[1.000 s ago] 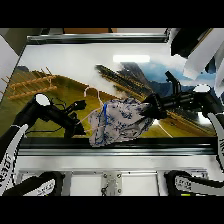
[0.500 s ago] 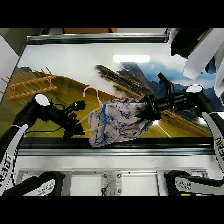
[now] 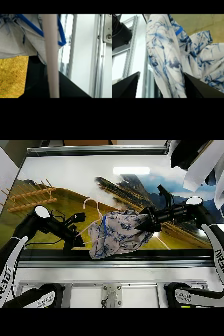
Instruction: Fold the clothes and pants, and hang the long-sleeved shirts on hangers.
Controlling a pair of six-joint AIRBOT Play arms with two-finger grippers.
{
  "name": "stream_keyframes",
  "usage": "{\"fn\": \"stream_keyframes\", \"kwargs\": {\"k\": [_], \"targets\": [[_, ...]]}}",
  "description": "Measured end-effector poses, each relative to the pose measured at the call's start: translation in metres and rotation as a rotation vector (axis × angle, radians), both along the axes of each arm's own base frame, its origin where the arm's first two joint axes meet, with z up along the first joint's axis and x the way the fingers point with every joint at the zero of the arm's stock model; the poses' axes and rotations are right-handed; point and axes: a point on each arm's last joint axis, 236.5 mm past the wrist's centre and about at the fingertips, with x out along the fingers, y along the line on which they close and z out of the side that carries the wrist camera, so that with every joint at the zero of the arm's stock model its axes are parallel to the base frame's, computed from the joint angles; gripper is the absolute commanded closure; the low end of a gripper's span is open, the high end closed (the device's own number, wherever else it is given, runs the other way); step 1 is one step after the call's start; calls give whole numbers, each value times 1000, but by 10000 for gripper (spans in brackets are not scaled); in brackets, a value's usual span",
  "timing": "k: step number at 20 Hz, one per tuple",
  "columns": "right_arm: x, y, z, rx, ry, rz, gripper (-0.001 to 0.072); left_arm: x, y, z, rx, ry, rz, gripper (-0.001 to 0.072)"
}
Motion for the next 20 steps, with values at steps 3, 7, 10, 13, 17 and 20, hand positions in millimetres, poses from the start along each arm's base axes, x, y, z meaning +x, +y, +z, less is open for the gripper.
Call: {"fn": "stream_keyframes", "kwargs": {"k": [3, 7, 10, 13, 17, 20], "targets": [[0, 0, 0, 0, 0, 0, 108, 0, 0, 0, 0, 0, 0, 691], [0, 0, 0, 0, 0, 0, 108, 0, 0, 0, -1, 0, 0, 691], [0, 0, 0, 0, 0, 0, 162, 0, 0, 0, -1, 0, 0, 691], [1, 0, 0, -1, -1, -3, 697, -2, 0, 0, -1, 2, -9, 691], [-1, 0, 0, 2, -5, 6, 698, -1, 1, -1, 3, 0, -7, 691], [0, 0, 0, 0, -6, 2, 697, -1, 1, -1, 2, 1, -2, 691]]}}
